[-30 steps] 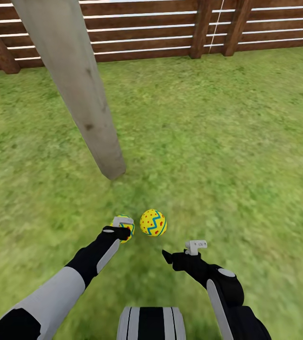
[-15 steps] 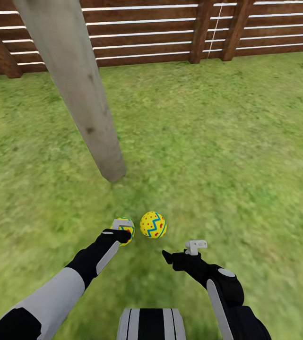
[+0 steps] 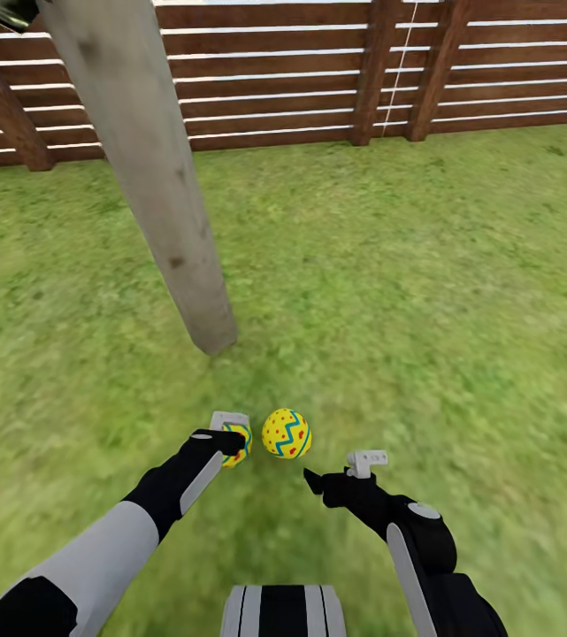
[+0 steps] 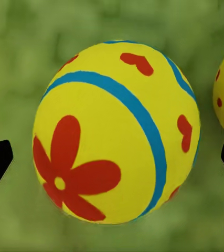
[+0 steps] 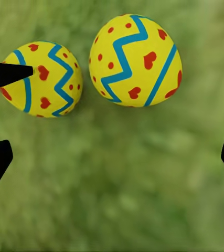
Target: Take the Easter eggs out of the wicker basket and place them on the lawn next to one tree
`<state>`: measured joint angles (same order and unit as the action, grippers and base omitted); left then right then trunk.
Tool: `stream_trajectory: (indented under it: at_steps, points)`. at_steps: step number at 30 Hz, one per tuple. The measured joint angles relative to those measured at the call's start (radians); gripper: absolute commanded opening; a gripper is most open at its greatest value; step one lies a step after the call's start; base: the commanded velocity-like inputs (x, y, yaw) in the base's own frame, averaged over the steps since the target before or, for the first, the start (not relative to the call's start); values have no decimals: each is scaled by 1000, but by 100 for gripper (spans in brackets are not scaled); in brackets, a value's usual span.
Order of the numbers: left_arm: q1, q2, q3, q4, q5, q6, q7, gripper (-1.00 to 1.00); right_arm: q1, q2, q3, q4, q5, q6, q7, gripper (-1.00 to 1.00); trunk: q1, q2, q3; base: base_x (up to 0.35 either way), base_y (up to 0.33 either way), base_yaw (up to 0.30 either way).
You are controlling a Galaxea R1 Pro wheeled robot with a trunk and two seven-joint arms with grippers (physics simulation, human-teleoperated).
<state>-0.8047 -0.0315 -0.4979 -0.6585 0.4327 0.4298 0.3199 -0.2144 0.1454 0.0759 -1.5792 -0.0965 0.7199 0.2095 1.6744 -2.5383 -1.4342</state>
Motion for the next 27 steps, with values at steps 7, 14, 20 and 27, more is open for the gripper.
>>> stream_trajectory:
  at_steps: [7, 14, 20, 27]
  points:
    - [0, 0, 8, -24, 1, 84, -4, 100, 0, 0, 0, -1, 0, 0, 0, 100, -3, 2, 27, 0, 0, 0]
    - [0, 2, 11, -207, 0, 288, 4, 100, 0, 0, 0, -1, 0, 0, 0, 100, -6, 3, 54, 0, 0, 0]
    - [0, 2, 10, -218, 0, 313, 5, 100, 0, 0, 0, -1, 0, 0, 0, 100, -8, 5, 77, -242, 0, 0]
    - [0, 2, 10, -217, 0, 313, 5, 100, 0, 0, 0, -1, 0, 1, 0, 100, -11, 6, 104, -340, 0, 0]
